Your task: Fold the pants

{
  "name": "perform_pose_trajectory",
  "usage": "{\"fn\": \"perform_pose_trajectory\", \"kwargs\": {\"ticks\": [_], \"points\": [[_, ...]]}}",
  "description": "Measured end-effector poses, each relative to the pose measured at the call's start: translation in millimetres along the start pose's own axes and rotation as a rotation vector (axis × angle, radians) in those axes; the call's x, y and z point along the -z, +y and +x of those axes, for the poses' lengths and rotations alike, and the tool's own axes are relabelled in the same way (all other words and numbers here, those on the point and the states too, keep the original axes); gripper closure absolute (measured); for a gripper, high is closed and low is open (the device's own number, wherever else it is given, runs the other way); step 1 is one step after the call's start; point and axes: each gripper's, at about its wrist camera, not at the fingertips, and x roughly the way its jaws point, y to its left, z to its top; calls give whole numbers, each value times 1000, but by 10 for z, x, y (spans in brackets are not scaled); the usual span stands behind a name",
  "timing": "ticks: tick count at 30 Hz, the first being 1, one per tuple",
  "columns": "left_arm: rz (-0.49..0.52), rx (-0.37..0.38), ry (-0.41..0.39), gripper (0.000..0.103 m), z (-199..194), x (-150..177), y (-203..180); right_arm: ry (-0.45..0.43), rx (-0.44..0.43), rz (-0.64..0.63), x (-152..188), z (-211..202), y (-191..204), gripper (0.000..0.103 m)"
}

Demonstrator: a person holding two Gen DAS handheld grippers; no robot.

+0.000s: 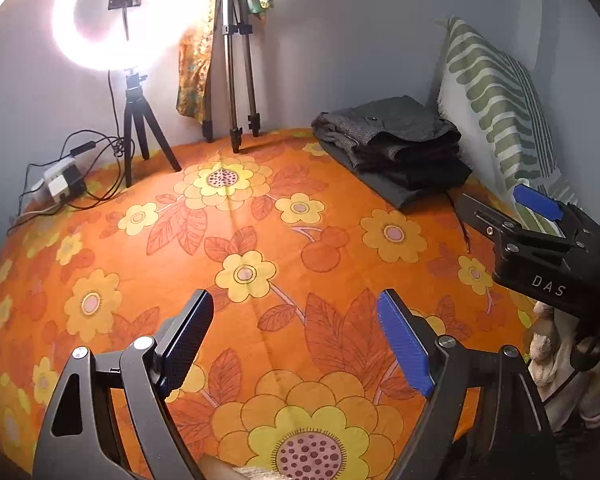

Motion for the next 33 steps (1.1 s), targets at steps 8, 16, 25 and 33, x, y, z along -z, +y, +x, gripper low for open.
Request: {"fn": "perform_pose_trajectory", "kwargs": {"ticks": [8,16,25,33], "points": [[11,2,-2,19,-12,3,-30,-1,2,-1,6,1,6,0],[15,9,-8,19,-42,-12,-45,1,2,0,5,-5,7,0],[18,5,-13,19,-49,-16,-49,-3,5,2,5,1,-16,0],[20,4,-17,19,-58,-18,-41,-1,5,3,9,-1,-12,0]]}}
